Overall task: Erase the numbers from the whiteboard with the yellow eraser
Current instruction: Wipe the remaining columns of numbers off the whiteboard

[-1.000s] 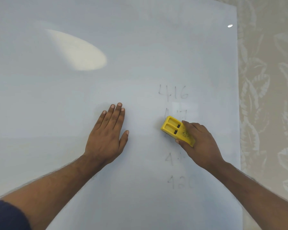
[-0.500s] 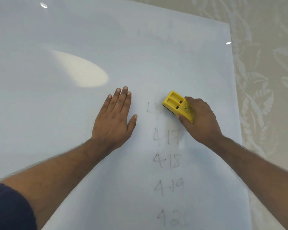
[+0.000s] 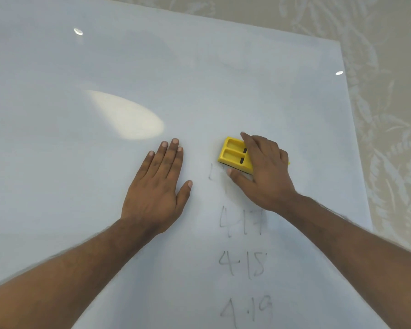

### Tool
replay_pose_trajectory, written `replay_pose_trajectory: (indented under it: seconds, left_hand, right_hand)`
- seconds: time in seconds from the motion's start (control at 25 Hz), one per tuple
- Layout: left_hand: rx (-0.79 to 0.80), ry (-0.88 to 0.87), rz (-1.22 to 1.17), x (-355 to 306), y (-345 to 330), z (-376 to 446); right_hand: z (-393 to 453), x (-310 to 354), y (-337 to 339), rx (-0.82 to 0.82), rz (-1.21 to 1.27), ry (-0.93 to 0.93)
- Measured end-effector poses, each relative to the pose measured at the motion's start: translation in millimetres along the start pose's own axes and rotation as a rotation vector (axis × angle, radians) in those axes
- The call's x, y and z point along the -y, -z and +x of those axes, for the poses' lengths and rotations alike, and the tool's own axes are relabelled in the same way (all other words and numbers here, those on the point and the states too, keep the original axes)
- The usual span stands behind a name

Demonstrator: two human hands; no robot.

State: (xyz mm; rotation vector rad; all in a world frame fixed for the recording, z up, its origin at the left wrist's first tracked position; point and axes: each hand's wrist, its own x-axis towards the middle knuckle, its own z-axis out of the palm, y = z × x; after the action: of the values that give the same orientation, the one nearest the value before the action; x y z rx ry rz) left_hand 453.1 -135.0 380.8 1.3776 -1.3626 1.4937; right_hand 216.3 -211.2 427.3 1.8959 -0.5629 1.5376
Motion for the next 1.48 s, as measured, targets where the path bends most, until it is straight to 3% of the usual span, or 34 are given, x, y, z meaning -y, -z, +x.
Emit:
replay_pose_trajectory:
  seconds: [0.2,0.32,0.84,1.12,1.48]
  left_hand:
    - [-0.024,-0.015,0.001,0.6,-2.2,0.2]
    - [-0.035,-0.019,-0.005,0.7,-2.3,-1.5]
    - [-0.067,-0.032,-0.03,-0.3,-3.3,-7.0]
    - [-0.068,-0.016,-0.002,-3.1,-4.8,-11.5]
    - [-0.053,0.028,0.038,-8.6,-3.8,-15.9]
  right_hand:
    - [11.9,20.8,-13.1,-0.095,-0.068,-0.058]
    - [10.4,30.8,-17.8,-0.083,-0.132,0.009]
    - [-48.3,30.7,2.2,0.231,-0.14,0.111]
    - [-25.8,-15.3,10.9,0.059,-0.13,-0.006]
    - [-40.2,-38.0,8.9,-0.031,-0.111,-0.054]
